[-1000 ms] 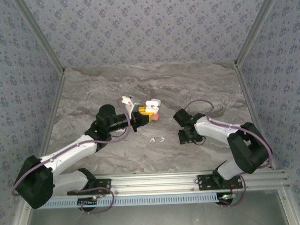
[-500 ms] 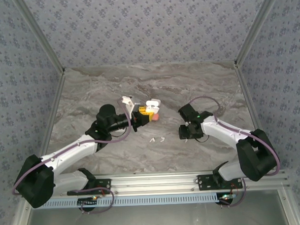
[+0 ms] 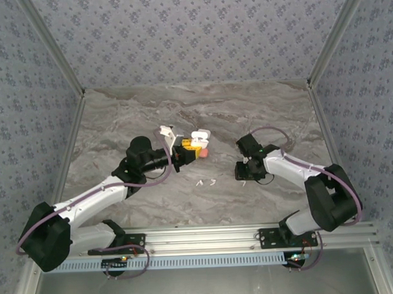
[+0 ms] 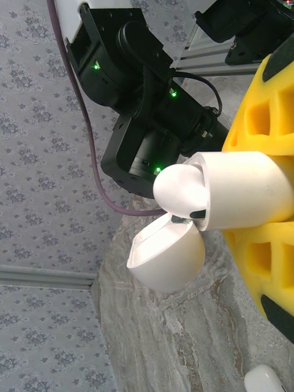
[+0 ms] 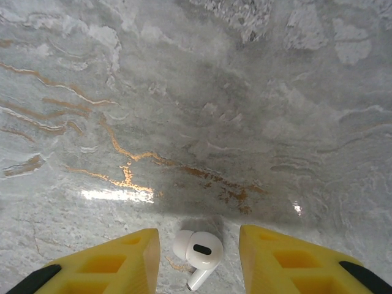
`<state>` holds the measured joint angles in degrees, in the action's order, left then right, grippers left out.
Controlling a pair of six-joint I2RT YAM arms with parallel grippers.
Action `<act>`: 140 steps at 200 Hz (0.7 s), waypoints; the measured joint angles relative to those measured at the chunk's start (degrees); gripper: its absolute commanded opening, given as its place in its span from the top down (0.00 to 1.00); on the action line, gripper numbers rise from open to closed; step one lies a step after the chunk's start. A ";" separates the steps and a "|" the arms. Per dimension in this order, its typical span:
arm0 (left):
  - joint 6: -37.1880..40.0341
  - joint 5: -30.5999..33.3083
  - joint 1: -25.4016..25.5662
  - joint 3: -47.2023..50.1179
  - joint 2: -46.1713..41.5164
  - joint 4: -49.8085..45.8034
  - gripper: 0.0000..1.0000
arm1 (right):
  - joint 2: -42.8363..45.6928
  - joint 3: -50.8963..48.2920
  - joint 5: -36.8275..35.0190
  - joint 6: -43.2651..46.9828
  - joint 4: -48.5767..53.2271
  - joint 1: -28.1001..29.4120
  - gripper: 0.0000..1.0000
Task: Insert wireless bluetooth earbuds into charging case
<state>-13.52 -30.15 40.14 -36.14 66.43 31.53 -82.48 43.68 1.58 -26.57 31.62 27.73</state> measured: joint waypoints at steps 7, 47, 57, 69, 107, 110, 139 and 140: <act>0.00 0.00 0.00 0.00 0.00 -0.02 1.00 | -0.33 -0.04 0.00 0.00 -0.13 -0.02 0.60; 0.00 0.00 0.00 -0.02 0.00 -0.02 1.00 | -2.40 -0.22 0.76 0.02 -0.59 -0.02 0.63; 0.00 0.00 0.00 -0.02 0.02 -0.02 1.00 | -2.86 -0.31 0.79 0.02 -0.61 0.00 0.65; 0.00 0.00 0.00 -0.02 0.02 -0.02 1.00 | -2.95 -0.28 0.83 0.04 -0.63 -0.13 0.67; 0.00 0.00 0.00 -0.02 0.02 -0.04 1.00 | -3.04 -0.24 0.76 0.46 -0.39 -0.37 0.73; 0.00 0.00 0.00 -0.02 0.00 -0.04 1.00 | -3.04 -0.22 0.76 0.48 -0.37 -0.39 0.73; 0.00 0.00 0.00 -0.02 0.02 -0.07 1.00 | -2.91 0.02 0.76 0.70 0.07 -0.39 0.73; 0.00 0.00 0.00 -0.02 0.00 -0.07 1.00 | -2.91 0.02 0.79 0.70 0.07 -0.39 0.73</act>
<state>-13.52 -30.15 40.14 -36.16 66.43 31.46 -85.38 43.70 2.37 -25.87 31.68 27.33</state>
